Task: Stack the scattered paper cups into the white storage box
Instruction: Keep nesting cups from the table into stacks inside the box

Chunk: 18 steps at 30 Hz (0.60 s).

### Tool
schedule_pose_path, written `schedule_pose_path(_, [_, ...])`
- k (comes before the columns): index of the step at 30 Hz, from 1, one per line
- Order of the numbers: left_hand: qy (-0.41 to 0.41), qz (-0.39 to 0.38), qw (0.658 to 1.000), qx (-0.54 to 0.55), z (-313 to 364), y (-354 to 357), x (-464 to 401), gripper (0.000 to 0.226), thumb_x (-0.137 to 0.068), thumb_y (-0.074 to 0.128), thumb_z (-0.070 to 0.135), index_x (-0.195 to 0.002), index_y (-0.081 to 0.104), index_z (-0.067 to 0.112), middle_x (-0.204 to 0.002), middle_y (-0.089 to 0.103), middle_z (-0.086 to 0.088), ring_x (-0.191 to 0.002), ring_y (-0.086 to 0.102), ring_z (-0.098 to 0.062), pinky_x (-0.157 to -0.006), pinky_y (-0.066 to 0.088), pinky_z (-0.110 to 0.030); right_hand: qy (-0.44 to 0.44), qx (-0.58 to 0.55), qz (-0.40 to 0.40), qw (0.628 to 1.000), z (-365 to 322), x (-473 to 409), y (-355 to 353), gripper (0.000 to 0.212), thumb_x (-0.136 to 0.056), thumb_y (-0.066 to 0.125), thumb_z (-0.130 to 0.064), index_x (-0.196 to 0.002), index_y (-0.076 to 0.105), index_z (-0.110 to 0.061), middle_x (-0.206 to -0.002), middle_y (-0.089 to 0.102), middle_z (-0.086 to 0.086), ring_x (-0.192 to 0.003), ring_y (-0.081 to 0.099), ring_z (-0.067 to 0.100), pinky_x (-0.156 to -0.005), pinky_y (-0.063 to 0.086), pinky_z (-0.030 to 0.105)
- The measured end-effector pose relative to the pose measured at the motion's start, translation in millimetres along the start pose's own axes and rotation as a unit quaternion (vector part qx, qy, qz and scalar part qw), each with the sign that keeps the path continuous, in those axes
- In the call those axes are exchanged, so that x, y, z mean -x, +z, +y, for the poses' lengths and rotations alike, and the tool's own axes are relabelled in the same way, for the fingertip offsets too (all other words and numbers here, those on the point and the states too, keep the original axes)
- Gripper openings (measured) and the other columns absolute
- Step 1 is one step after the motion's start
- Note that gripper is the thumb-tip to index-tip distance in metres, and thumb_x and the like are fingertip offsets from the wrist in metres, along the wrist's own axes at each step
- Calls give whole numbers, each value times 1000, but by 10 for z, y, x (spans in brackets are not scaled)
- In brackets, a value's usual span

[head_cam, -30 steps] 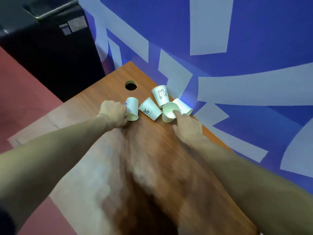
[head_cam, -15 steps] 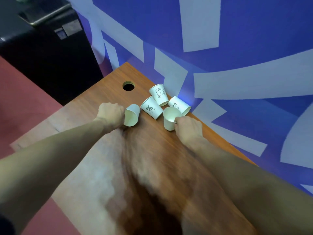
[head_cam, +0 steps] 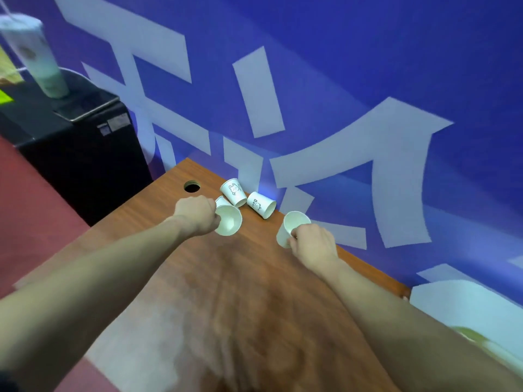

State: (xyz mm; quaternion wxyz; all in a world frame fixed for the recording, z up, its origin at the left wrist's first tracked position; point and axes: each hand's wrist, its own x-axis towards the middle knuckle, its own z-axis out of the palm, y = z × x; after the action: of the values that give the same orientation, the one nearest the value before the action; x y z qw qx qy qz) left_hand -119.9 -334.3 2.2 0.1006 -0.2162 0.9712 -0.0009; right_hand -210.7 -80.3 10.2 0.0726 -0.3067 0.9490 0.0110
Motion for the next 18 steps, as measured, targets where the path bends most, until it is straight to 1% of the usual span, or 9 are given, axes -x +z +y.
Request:
schedule_pose_path(2, [5, -4, 1000, 21, 167, -130, 157, 20, -92, 43, 34, -95, 56, 19, -99, 61, -3, -87, 59, -26, -68, 36, -29, 20, -9, 13, 1000, 109, 198, -89, 21, -93, 50, -25, -85, 66, -14, -82, 63, 5, -80, 60, 28, -63, 42, 31])
schedule_pose_path(4, [17, -7, 999, 32, 358, -212, 327, 17, -92, 43, 34, -90, 52, 20, -91, 56, -1, -77, 53, -23, -67, 37, -29, 38, -15, 26, 999, 230, 419, -175, 21, -93, 50, -25, -85, 65, -14, -80, 61, 3, -77, 58, 27, -62, 40, 30])
schedule_pose_path(5, [25, -11, 999, 34, 452, -236, 405, 16, -92, 43, 34, -89, 51, 20, -89, 54, 0, -76, 51, -22, -67, 36, -29, 47, -18, 31, 998, 293, 522, -210, 21, -93, 50, -26, -86, 65, -14, -79, 60, 3, -76, 57, 26, -62, 39, 30])
schedule_pose_path(7, [46, -13, 998, 35, 656, -260, 547, 18, -92, 43, 34, -91, 54, 19, -92, 58, -2, -81, 54, -23, -68, 37, -29, 63, -17, 42, 997, 439, 734, -265, 21, -92, 49, -26, -87, 66, -15, -77, 57, 2, -74, 55, 26, -61, 37, 30])
schedule_pose_path(9, [71, -10, 997, 32, 889, -288, 684, 21, -92, 42, 34, -95, 57, 18, -95, 60, -3, -82, 56, -24, -68, 38, -30, 76, -17, 55, 995, 597, 955, -310, 21, -92, 48, -26, -89, 67, -16, -80, 59, 2, -77, 57, 27, -62, 37, 30])
schedule_pose_path(11, [90, -12, 995, 31, 1124, -334, 813, 21, -92, 42, 34, -92, 55, 18, -88, 55, -2, -75, 53, -23, -67, 39, -31, 84, -15, 62, 994, 744, 1155, -336, 22, -93, 48, -27, -92, 67, -16, -87, 64, 5, -82, 62, 28, -64, 39, 31])
schedule_pose_path(13, [108, -13, 994, 21, 1386, -392, 946, 23, -91, 42, 35, -88, 56, 17, -81, 54, -1, -66, 53, -21, -65, 41, -31, 94, -17, 64, 993, 911, 1388, -341, 23, -93, 48, -29, -92, 67, -17, -90, 65, 5, -86, 63, 29, -65, 40, 31])
schedule_pose_path(15, [130, -16, 991, 12, 1664, -452, 1084, 23, -91, 41, 35, -85, 55, 17, -77, 54, 0, -57, 52, -18, -62, 41, -30, 107, -27, 57, 992, 1098, 1635, -318, 22, -90, 49, -30, -89, 67, -18, -88, 63, 6, -85, 62, 30, -66, 43, 33])
schedule_pose_path(18, [157, -31, 987, 11, 2081, -520, 1270, 22, -92, 40, 33, -81, 50, 18, -82, 59, -2, -49, 55, -17, -55, 40, -28, 123, -46, 43, 990, 1368, 1991, -264, 21, -86, 50, -30, -82, 66, -17, -78, 59, 5, -81, 61, 30, -64, 43, 32])
